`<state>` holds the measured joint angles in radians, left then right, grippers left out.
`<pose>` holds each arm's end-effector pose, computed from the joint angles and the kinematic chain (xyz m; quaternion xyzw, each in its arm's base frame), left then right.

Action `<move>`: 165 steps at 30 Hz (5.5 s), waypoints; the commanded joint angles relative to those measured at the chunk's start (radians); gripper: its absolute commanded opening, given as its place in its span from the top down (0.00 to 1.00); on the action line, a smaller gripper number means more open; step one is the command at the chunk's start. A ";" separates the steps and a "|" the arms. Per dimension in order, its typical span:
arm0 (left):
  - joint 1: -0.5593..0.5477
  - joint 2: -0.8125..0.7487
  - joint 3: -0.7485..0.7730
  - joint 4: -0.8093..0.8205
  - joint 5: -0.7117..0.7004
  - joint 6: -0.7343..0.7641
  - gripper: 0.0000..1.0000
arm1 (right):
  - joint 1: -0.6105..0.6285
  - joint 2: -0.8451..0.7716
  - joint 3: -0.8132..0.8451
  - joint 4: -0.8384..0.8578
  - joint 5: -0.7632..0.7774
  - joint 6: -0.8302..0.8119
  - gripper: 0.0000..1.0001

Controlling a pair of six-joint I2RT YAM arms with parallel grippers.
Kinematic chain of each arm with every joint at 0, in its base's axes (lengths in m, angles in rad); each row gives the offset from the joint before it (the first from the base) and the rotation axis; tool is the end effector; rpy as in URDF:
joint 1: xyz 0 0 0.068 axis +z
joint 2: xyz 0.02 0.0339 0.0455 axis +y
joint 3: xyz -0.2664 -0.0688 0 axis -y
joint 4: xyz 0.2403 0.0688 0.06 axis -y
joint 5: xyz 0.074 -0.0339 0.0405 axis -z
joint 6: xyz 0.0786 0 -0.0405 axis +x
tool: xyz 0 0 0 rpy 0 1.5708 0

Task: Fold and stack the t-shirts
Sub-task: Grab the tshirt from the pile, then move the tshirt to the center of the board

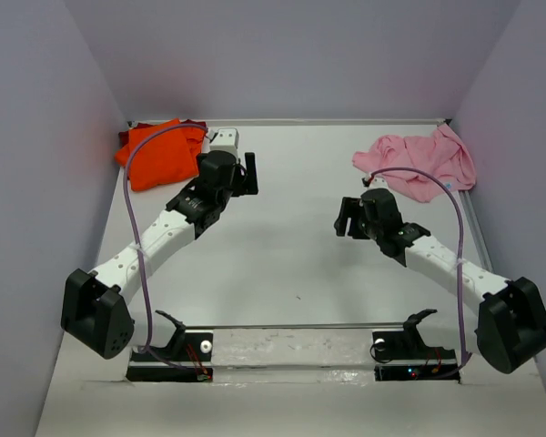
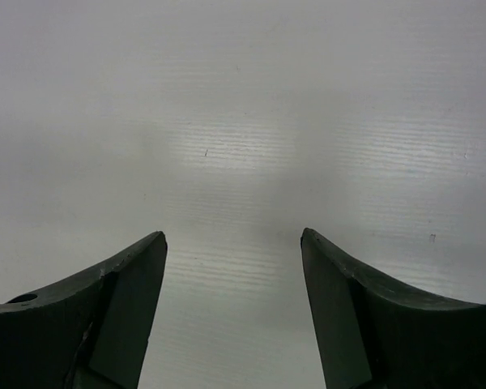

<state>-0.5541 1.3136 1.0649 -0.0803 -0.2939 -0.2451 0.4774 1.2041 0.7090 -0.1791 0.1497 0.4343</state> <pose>0.3021 -0.1601 0.3219 0.0396 0.8081 -0.1142 0.5765 0.2567 0.1196 0.2061 0.0130 0.8992 0.1298 0.4177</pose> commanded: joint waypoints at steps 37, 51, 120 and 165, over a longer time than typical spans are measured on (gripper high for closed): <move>0.054 -0.128 0.026 0.024 -0.062 0.035 0.03 | -0.206 1.192 1.399 -0.298 0.553 -0.200 0.26; 0.056 -0.114 0.030 0.022 -0.028 0.029 0.03 | -0.319 1.134 1.247 -0.255 0.541 -0.196 0.27; 0.074 -0.123 0.033 0.020 0.007 0.021 0.04 | 0.481 0.468 0.646 -0.422 0.433 0.052 0.33; 0.079 -0.085 0.030 0.024 -0.007 0.027 0.04 | 0.262 0.499 0.399 -0.181 0.401 -0.003 1.00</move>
<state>-0.4820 1.2243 1.0740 -0.0944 -0.2874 -0.2276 0.7403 1.7161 1.1282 -0.4129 0.5114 0.4320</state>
